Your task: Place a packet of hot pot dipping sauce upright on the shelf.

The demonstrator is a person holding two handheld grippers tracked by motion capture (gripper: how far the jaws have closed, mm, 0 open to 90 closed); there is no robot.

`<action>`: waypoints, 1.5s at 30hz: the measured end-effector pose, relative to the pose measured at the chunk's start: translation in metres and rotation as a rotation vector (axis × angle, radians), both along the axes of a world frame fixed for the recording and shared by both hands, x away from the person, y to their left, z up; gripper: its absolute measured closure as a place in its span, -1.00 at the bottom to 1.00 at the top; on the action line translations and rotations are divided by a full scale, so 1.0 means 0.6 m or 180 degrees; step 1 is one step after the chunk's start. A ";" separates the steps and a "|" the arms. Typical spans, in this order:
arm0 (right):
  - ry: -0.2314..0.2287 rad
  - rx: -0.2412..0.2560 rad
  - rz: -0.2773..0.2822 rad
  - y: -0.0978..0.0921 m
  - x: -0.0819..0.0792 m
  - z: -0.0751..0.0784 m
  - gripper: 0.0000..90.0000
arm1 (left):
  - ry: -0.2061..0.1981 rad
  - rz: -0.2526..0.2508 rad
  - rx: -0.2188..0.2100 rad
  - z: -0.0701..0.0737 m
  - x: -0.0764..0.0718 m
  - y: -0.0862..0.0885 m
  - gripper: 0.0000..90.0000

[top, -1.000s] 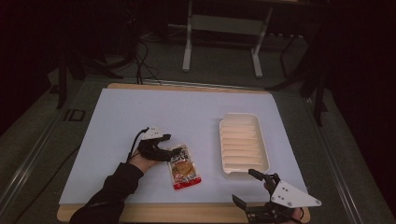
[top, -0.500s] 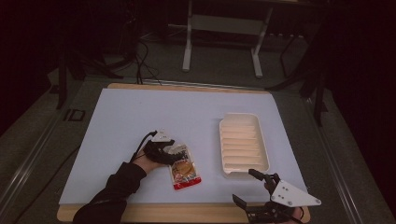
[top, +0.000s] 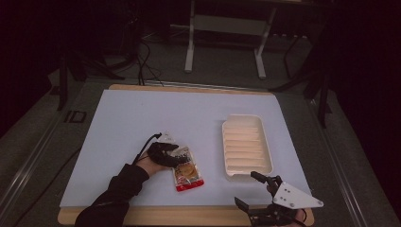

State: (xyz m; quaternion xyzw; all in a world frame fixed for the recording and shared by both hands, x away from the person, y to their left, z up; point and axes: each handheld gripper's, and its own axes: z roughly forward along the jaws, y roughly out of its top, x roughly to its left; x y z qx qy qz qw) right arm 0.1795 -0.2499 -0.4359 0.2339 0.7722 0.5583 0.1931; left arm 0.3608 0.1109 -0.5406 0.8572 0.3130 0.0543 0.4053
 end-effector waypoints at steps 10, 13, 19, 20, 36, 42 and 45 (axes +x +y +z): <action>0.0031 -0.0011 0.0009 0.002 0.002 -0.002 -0.75 | -0.0053 0.0005 0.0246 0.008 -0.007 -0.015 -0.09; 0.0035 -0.0015 0.0009 0.002 0.002 -0.002 -0.75 | -0.0092 0.0014 0.0329 0.009 -0.008 -0.018 0.02; 0.0040 -0.0027 0.0009 0.002 0.001 -0.002 -0.75 | -0.0152 -0.0064 0.0404 0.013 -0.013 -0.030 0.45; 0.0040 -0.0027 0.0009 0.002 0.001 -0.002 -0.75 | -0.0152 -0.0064 0.0404 0.013 -0.013 -0.030 0.50; 0.0052 -0.0015 0.0005 -0.001 0.002 -0.002 -0.69 | -0.0307 -0.0028 0.0287 0.037 -0.023 -0.030 0.97; -0.0007 0.0033 -0.0011 -0.004 0.001 0.001 -0.70 | -0.0374 -0.0083 0.0239 0.050 -0.032 -0.031 0.99; -0.0098 0.0078 0.0043 -0.008 0.000 0.002 -0.73 | -0.0392 -0.0118 0.0199 0.058 -0.038 -0.031 0.99</action>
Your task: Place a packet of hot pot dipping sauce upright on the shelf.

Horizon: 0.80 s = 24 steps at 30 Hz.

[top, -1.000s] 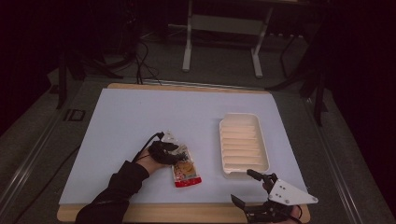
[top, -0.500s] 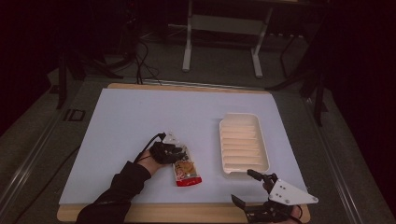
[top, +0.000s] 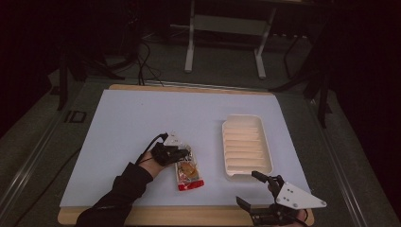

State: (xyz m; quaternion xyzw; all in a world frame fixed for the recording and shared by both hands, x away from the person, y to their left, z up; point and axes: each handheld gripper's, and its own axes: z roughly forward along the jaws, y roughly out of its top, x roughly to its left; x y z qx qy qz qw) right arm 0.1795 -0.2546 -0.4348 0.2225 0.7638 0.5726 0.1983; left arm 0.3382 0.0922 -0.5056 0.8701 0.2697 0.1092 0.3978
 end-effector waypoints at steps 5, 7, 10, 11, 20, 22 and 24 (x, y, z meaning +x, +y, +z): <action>-0.0236 -0.0014 -0.0031 -0.001 -0.003 0.001 -0.73 | -0.0097 -0.0089 -0.0053 0.018 -0.014 0.002 0.99; -0.0181 0.0026 -0.0020 -0.001 0.000 0.001 -0.70 | -0.0212 -0.0095 -0.0071 0.024 -0.021 0.003 0.99; -0.0133 -0.0009 -0.0090 -0.003 0.003 0.001 -0.70 | -0.0342 -0.0135 -0.0083 0.033 -0.030 0.004 0.99; -0.0101 0.0011 -0.0083 -0.005 0.004 0.001 -0.70 | -0.0424 -0.0183 -0.0107 0.041 -0.039 0.004 0.99; 0.0020 0.0102 -0.0089 -0.003 0.006 0.002 -0.65 | -0.0678 -0.0310 -0.0287 0.075 -0.068 0.008 1.00; 0.0009 0.0112 -0.0081 -0.003 0.006 0.004 -0.65 | -0.0799 -0.0333 -0.0405 0.084 -0.077 0.010 1.00; -0.0094 0.0085 -0.0034 -0.004 0.006 0.007 -0.66 | -0.0961 -0.0373 -0.0504 0.094 -0.086 0.013 1.00</action>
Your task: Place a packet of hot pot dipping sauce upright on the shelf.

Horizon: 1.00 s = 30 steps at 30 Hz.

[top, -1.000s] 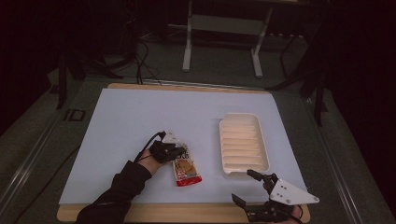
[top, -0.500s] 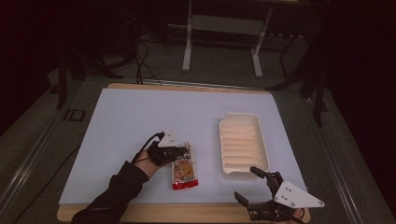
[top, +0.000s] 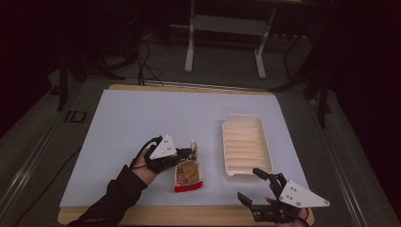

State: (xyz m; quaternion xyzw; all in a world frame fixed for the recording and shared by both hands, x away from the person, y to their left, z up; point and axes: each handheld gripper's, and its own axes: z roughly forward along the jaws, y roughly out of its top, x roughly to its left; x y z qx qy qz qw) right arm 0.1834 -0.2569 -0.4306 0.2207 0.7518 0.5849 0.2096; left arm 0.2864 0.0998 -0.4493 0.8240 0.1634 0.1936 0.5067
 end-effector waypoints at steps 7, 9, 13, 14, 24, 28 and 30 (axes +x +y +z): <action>0.0260 0.0082 0.0007 -0.003 0.015 0.022 -0.70 | -0.0340 -0.0097 -0.0179 0.026 -0.025 0.002 0.99; 0.0372 0.0131 0.0051 -0.001 0.021 0.029 -0.74 | -0.0404 -0.0137 -0.0215 0.031 -0.033 0.001 0.99; 0.0458 0.0179 0.0302 0.019 0.031 0.041 -0.77 | -0.0506 -0.0178 -0.0272 0.035 -0.046 -0.002 0.99; 0.0490 0.0176 0.0362 0.027 0.036 0.043 -0.77 | -0.0492 -0.0209 -0.0294 0.035 -0.049 -0.003 0.99; 0.0854 0.0006 0.0673 0.098 0.098 0.050 -0.10 | -0.0546 -0.0393 -0.0325 0.044 -0.074 -0.021 0.99; 0.0889 -0.0081 0.0679 0.114 0.114 0.048 -0.03 | -0.0593 -0.0413 -0.0344 0.048 -0.078 -0.024 0.99; 0.0932 -0.0114 0.0705 0.118 0.121 0.046 0.00 | -0.0598 -0.0435 -0.0371 0.050 -0.080 -0.025 0.99</action>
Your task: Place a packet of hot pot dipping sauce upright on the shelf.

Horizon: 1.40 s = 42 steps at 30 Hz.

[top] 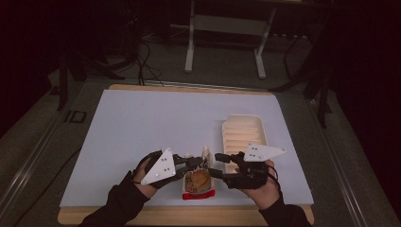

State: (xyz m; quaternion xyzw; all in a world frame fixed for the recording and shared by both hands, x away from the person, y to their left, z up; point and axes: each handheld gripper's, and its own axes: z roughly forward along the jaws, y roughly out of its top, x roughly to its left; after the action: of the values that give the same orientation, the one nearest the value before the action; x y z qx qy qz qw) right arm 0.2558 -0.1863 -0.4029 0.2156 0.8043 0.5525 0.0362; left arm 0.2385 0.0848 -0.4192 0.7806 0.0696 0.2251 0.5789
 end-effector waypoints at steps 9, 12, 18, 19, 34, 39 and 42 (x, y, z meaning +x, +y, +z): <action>0.0180 -0.0049 0.0180 0.011 0.021 -0.003 0.44 | -0.0018 -0.0057 -0.0028 0.003 -0.002 -0.007 0.99; 0.0157 -0.0149 0.0207 0.013 0.025 0.000 0.71 | 0.0005 -0.0066 -0.0005 0.000 0.001 -0.009 0.99; 0.0149 -0.0243 0.0297 0.017 0.026 0.001 0.96 | 0.0024 -0.0087 0.0007 -0.003 0.003 -0.005 0.96; 0.0146 -0.0233 0.0311 0.017 0.026 0.001 0.97 | 0.0008 -0.0090 0.0007 -0.002 0.002 -0.005 0.96; 0.0043 -0.0137 0.0343 0.007 0.027 0.031 1.00 | 0.0233 -0.0145 -0.0412 0.026 0.012 0.026 0.14; -0.0007 -0.0147 0.0279 -0.002 0.031 0.040 1.00 | 0.0251 0.0108 -0.0546 0.034 0.018 0.049 -0.42; -0.0039 -0.0161 0.0243 -0.009 0.035 0.043 1.00 | 0.0462 0.0233 -0.0667 0.036 0.021 0.068 -0.63</action>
State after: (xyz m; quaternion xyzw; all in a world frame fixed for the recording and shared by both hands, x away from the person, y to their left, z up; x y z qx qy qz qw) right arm 0.2770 -0.1919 -0.3769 0.1803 0.8254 0.5343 0.0255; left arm 0.2511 0.1254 -0.3974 0.7270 0.1629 0.1805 0.6421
